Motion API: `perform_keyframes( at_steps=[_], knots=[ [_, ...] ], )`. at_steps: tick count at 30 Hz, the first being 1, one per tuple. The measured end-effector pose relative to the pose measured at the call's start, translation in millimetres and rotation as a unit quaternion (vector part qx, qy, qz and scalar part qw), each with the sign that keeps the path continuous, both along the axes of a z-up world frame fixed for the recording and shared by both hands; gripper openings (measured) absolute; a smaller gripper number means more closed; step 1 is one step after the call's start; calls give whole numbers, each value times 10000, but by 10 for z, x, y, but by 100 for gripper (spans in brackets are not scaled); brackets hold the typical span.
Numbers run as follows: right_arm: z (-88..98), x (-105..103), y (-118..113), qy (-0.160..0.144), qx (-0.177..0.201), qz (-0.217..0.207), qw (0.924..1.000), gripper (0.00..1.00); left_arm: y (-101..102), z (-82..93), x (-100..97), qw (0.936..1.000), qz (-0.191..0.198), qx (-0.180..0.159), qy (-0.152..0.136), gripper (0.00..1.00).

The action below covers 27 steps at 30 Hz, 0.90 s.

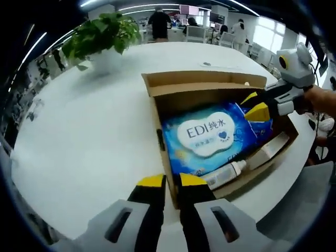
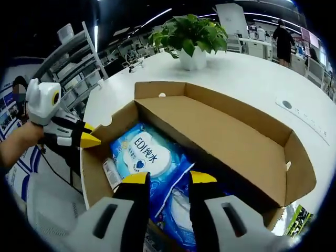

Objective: Operate the shoe box by opening the lid, removing the specified soft item, and placing it in the target area until the item is outside and the box remains undamaged.

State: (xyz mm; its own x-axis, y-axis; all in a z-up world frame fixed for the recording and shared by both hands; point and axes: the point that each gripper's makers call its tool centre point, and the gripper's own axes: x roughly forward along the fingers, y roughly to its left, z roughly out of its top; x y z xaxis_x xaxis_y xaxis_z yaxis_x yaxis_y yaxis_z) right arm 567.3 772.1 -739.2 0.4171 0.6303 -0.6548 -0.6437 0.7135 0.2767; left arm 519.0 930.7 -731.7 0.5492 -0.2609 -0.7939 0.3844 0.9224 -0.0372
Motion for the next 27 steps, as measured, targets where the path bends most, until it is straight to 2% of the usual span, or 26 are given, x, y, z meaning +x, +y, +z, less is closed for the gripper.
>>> perform_keyframes(
  at_steps=[9, 14, 17, 27],
  knots=[
    [-80, -17, 80, 104, -44, 45, 9999, 24, -1, 2, -4, 10000, 33, -33, -49, 6],
    [-116, 29, 113, 206, -23, -42, 9998, 16, -1, -2, 2, 9999, 59, -72, -48, 6],
    [-159, 39, 101, 192, -164, -67, 9997, 5, -2, -3, 4, 9999, 69, -67, -53, 6],
    [-51, 31, 85, 148, -100, -118, 9998, 0, -4, 2, 7, 9999, 86, -73, -44, 6]
  ],
)
